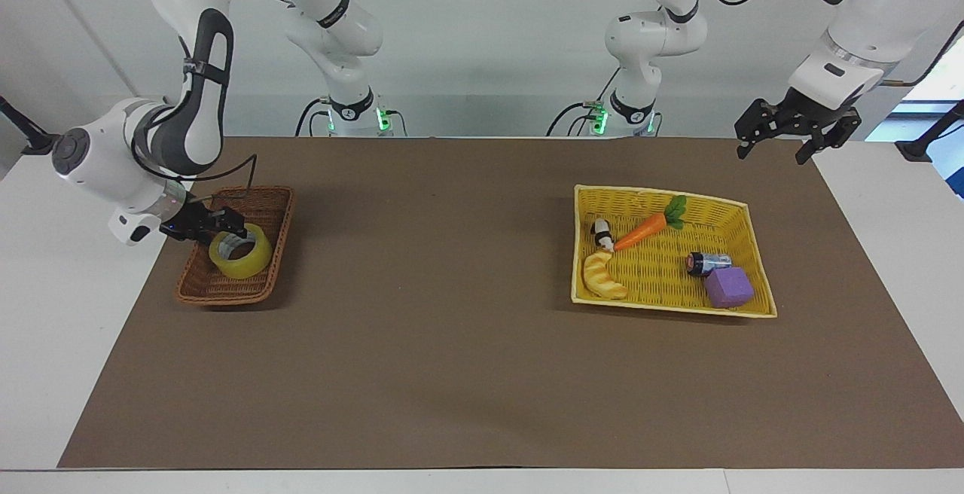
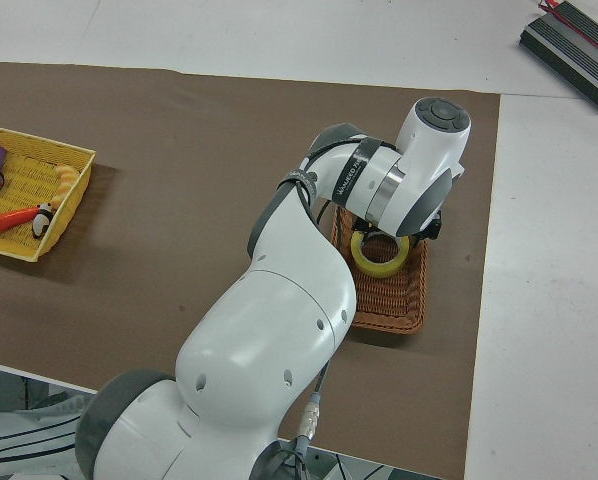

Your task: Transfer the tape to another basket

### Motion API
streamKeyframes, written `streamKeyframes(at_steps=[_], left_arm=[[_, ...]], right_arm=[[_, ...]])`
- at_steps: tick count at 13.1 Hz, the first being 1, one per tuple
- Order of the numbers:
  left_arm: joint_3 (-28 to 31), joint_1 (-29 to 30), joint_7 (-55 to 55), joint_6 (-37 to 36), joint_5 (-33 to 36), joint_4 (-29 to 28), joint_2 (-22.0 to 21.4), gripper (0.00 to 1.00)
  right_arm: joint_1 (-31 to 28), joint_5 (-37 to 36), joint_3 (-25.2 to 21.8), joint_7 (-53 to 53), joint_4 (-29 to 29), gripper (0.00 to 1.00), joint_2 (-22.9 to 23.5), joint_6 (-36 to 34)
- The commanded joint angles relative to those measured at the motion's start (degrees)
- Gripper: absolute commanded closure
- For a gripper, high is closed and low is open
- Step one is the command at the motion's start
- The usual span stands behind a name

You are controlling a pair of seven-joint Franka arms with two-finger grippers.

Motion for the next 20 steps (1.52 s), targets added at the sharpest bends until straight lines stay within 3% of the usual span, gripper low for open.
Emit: streamKeyframes(at_steps=[1,6,11,14,17,20], left_arm=[[0.0,0.5,0.6,-1.3,-0.8,0.3,-0.5,0.0],[0.1,0.5,0.6,-1.3,-0.8,0.3,-0.5,0.0],[0.1,0.5,0.6,-1.3,-0.8,0.3,-0.5,0.0],[0.0,0.5,0.6,-1.3,-0.8,0.3,-0.5,0.0],[0.0,0.5,0.6,-1.3,-0.8,0.3,-0.5,0.0],[0.0,0.6,0.6,-1.3,-0.8,0.2,-0.5,0.0]], right_arm=[[3.7,-3.1,0.2,4.8,3.4,0.0,-2.3,-1.4],[10.8,-6.0,0.2,25.1,5.7,0.0,-7.1,-6.6],[10.8,-5.9,0.6,30.8,16.6,0.0,-11.9,-21.3],[10.8,-5.0,0.9,35.7,22.9,0.0,-12.0,-28.6],[10.9,-5.9,0.8,37.4,23.9,0.0,-15.0,-31.1],[10.0,-5.9,1.0,36.2,17.3,0.0,-20.8,-32.1]])
